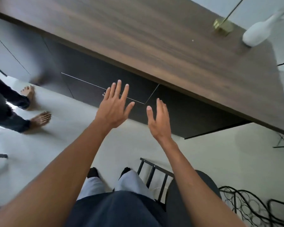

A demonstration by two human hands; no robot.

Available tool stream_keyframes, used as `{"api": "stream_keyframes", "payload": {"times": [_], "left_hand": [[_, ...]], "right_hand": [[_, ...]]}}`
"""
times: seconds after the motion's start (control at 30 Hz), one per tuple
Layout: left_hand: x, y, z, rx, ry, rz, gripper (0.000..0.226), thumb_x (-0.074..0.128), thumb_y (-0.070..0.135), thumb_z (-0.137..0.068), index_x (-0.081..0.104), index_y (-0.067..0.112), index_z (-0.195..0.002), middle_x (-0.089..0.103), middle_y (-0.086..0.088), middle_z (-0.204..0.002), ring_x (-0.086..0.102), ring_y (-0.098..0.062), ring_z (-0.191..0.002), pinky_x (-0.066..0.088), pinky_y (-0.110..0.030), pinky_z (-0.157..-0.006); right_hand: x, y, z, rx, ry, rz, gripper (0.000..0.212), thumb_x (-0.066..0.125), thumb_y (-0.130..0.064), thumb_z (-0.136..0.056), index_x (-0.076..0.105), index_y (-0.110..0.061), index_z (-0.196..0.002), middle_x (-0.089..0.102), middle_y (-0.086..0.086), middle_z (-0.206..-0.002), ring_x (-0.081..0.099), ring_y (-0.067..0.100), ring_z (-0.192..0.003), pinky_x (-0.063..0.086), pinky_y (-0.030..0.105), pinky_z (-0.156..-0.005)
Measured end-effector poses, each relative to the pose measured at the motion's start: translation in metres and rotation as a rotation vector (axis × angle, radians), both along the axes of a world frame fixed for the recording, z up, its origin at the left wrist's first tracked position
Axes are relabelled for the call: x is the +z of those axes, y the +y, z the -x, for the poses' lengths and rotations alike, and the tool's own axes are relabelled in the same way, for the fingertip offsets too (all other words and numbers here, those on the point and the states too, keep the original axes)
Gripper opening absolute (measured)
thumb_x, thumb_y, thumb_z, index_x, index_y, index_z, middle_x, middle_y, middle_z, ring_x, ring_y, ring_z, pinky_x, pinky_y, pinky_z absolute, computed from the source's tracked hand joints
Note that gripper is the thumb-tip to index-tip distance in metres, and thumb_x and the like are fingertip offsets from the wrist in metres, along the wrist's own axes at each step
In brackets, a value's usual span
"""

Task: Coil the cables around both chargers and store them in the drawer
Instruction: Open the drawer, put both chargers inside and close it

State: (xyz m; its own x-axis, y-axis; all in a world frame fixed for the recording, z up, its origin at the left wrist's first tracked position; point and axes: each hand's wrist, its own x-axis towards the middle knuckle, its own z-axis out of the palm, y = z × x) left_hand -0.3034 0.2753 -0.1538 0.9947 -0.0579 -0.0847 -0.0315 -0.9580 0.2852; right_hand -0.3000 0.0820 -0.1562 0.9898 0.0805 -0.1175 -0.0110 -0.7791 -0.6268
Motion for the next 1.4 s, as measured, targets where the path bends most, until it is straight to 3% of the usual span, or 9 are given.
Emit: {"api": "stream_keyframes", "payload": {"times": [0.27,0.43,0.63,0.87,1.07,1.4], "left_hand": [[0.049,-0.057,-0.030,-0.068,-0.122,-0.027,0.067,0.024,0.047,-0.107,0.007,0.012,-0.162,0.006,-0.024,-0.168,0.007,-0.039,-0.157,0.010,-0.048,-0.128],[0.061,-0.107,-0.066,-0.082,-0.014,-0.019,0.066,0.021,0.048,-0.107,0.007,0.013,-0.162,0.005,-0.022,-0.168,0.005,-0.039,-0.156,0.008,-0.049,-0.128],[0.062,-0.143,-0.101,-0.028,0.113,-0.018,0.068,0.016,0.052,-0.106,0.003,0.015,-0.162,-0.001,-0.017,-0.170,-0.003,-0.036,-0.157,0.002,-0.050,-0.128],[0.055,-0.162,-0.153,-0.003,0.246,-0.056,0.073,0.014,0.062,-0.102,-0.010,0.025,-0.161,-0.018,-0.012,-0.169,-0.016,-0.035,-0.156,-0.006,-0.051,-0.127],[0.042,-0.182,-0.189,0.002,0.132,-0.091,0.081,0.016,0.073,-0.096,-0.010,0.031,-0.161,-0.016,-0.008,-0.170,-0.016,-0.039,-0.155,-0.009,-0.061,-0.122],[0.025,-0.203,-0.263,-0.018,-0.077,-0.001,0.080,0.023,0.071,-0.094,0.008,0.031,-0.162,0.001,-0.006,-0.171,-0.003,-0.031,-0.158,-0.002,-0.057,-0.126]], "right_hand": [[0.050,-0.085,-0.036,-0.132,-0.338,0.069,0.065,0.030,-0.054,-0.103,0.027,-0.019,-0.157,0.031,0.007,-0.163,0.024,0.021,-0.152,0.024,0.043,-0.124],[0.047,-0.146,-0.077,-0.183,-0.184,0.256,0.066,0.020,-0.056,-0.104,0.025,-0.019,-0.158,0.024,0.017,-0.164,0.017,0.035,-0.153,0.015,0.051,-0.125],[0.045,-0.196,-0.112,-0.103,0.054,0.378,0.065,0.009,-0.061,-0.102,0.010,-0.033,-0.160,-0.004,0.012,-0.169,-0.008,0.033,-0.155,-0.006,0.053,-0.123],[0.048,-0.229,-0.162,-0.078,0.138,0.447,0.071,0.011,-0.068,-0.098,0.000,-0.036,-0.160,-0.014,0.014,-0.168,-0.015,0.039,-0.153,-0.009,0.055,-0.122],[0.036,-0.232,-0.191,-0.154,0.018,0.487,0.076,0.020,-0.071,-0.096,0.006,-0.032,-0.160,-0.004,0.021,-0.167,-0.007,0.046,-0.152,-0.003,0.057,-0.123],[0.029,-0.231,-0.242,-0.265,-0.067,0.554,0.074,0.024,-0.067,-0.096,0.015,-0.031,-0.160,0.011,0.014,-0.168,0.008,0.040,-0.154,0.007,0.055,-0.124]]}}
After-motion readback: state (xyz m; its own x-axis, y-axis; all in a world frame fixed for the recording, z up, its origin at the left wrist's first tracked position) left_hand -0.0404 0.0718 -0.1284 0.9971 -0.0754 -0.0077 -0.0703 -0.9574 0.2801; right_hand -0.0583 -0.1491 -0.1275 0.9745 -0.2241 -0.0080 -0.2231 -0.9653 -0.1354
